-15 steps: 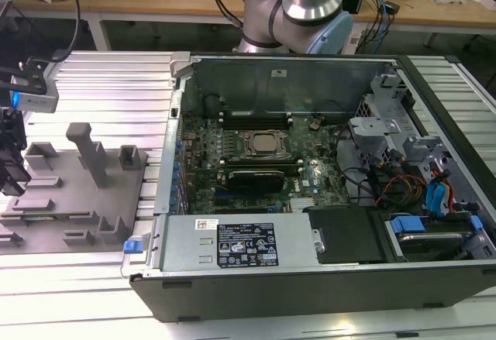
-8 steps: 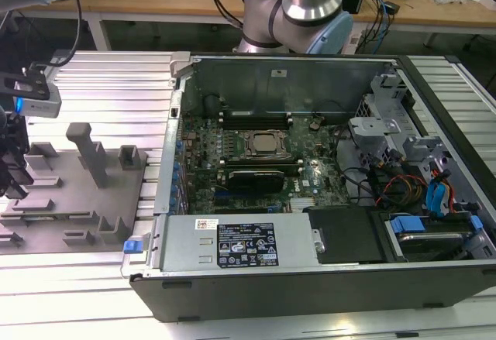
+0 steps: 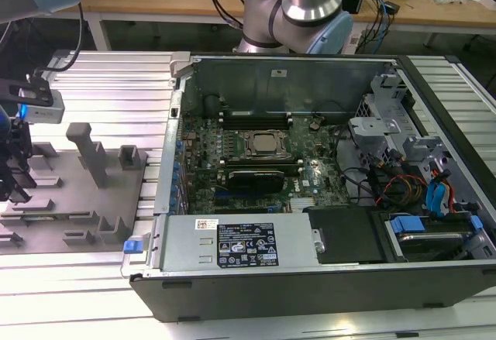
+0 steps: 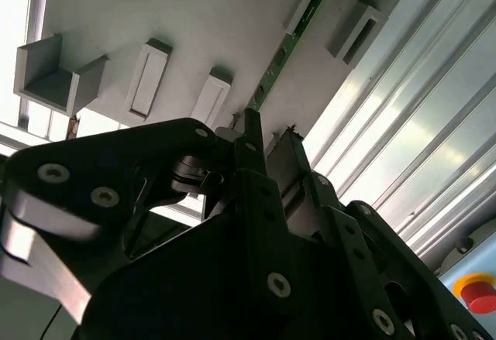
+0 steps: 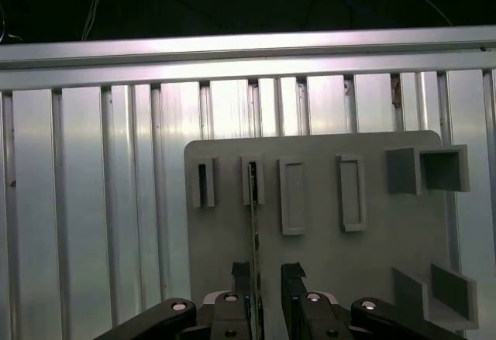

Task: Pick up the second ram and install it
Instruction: 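Pick up the second ram and move it above second insertion slot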

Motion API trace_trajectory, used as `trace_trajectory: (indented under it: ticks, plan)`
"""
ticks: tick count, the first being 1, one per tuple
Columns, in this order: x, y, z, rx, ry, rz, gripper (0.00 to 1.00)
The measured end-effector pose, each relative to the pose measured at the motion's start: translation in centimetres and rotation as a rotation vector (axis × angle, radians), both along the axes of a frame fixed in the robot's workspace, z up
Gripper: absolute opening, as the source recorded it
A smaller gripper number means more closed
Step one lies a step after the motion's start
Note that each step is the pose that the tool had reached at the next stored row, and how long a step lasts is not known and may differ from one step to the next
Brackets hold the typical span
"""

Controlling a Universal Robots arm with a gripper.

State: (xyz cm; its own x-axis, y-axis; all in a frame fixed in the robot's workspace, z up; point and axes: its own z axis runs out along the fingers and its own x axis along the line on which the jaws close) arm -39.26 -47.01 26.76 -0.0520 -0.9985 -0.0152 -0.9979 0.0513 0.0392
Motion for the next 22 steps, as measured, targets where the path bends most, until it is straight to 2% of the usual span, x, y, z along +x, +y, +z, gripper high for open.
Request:
trace_trajectory:
  ticks: [13,19,22]
  plan:
    - [0.00,0.00,-1.43,0.0001,0.0000,0.000,0.30]
    - [0.00,0.00,-1.86,0.0000,0.0000,0.000,0.30]
    - [-0.06,-0.15,-2.27,0.0001,-0.0002,0.000,0.30]
